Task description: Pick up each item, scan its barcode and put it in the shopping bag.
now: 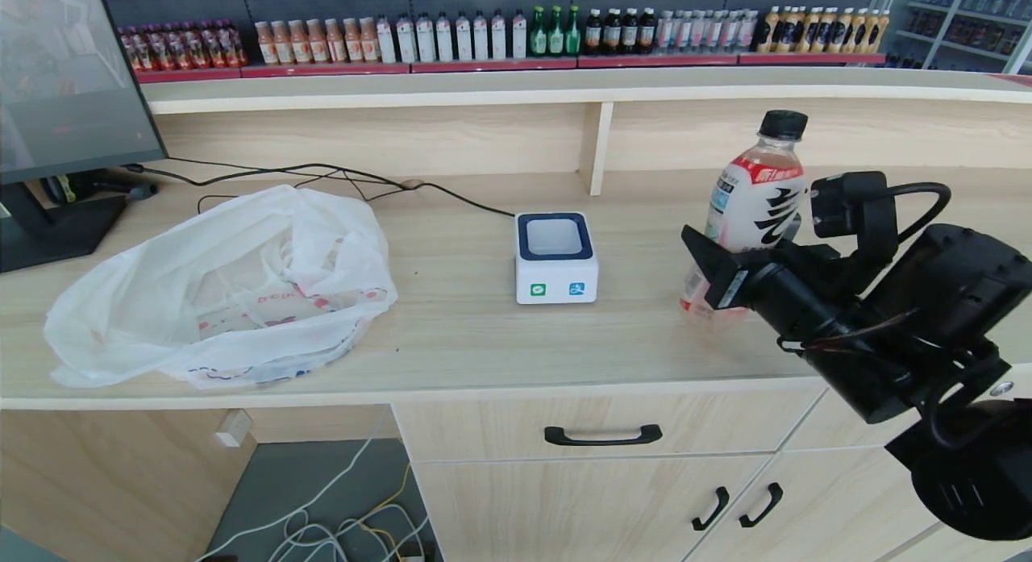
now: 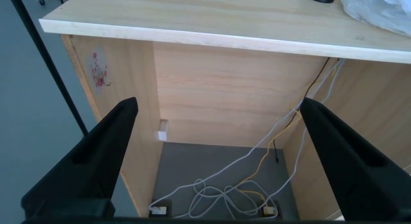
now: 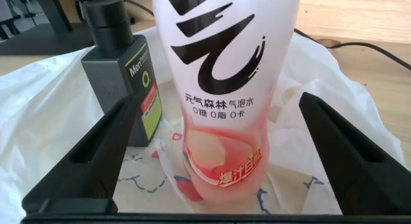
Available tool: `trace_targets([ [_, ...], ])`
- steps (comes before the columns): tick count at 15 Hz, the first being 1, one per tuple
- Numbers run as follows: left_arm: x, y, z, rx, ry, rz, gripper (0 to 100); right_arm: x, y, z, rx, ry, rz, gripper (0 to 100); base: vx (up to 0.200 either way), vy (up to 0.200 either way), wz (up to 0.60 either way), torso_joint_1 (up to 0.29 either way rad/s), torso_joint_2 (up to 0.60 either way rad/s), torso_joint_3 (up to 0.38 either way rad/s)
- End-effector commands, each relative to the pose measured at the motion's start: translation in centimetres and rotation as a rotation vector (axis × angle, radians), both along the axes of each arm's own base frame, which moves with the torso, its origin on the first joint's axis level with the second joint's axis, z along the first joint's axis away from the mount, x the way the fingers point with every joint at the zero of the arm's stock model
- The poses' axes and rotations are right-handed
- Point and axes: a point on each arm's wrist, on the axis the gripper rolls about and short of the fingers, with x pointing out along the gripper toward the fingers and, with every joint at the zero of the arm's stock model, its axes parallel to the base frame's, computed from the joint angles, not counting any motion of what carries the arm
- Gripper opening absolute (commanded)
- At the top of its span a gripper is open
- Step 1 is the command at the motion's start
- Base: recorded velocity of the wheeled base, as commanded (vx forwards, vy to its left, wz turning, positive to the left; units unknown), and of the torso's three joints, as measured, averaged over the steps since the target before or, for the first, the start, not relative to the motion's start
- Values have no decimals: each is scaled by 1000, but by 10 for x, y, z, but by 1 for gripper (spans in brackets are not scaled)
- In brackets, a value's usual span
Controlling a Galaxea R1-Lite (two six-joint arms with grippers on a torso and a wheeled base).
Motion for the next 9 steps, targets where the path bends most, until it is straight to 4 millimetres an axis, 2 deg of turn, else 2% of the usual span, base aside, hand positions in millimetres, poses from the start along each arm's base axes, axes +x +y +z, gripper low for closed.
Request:
trace_targets([
  [1,0,0,0,0,0,0,100,-13,-7,8,7,-12,3,100,0,0,0,0,0,0],
  [3,0,0,0,0,0,2,100,-30,-16,13,6,-10,3,100,0,0,0,0,0,0],
  [4,0,0,0,0,0,-1,100,-31,-17,14,7,-12,3,100,0,0,0,0,0,0],
  [5,0,0,0,0,0,2,100,-55,-31,20,6,-14,1,100,0,0,0,0,0,0],
  [7,0,0,0,0,0,-1,100,-89,-52,23,5,-18,-4,100,0,0,0,0,0,0],
  [8,0,0,0,0,0,-1,100,-98,-59,23,1,-18,-9,100,0,0,0,0,0,0],
  [9,0,0,0,0,0,0,100,-124,-75,16,-16,1,-18,100,0,0,0,0,0,0],
])
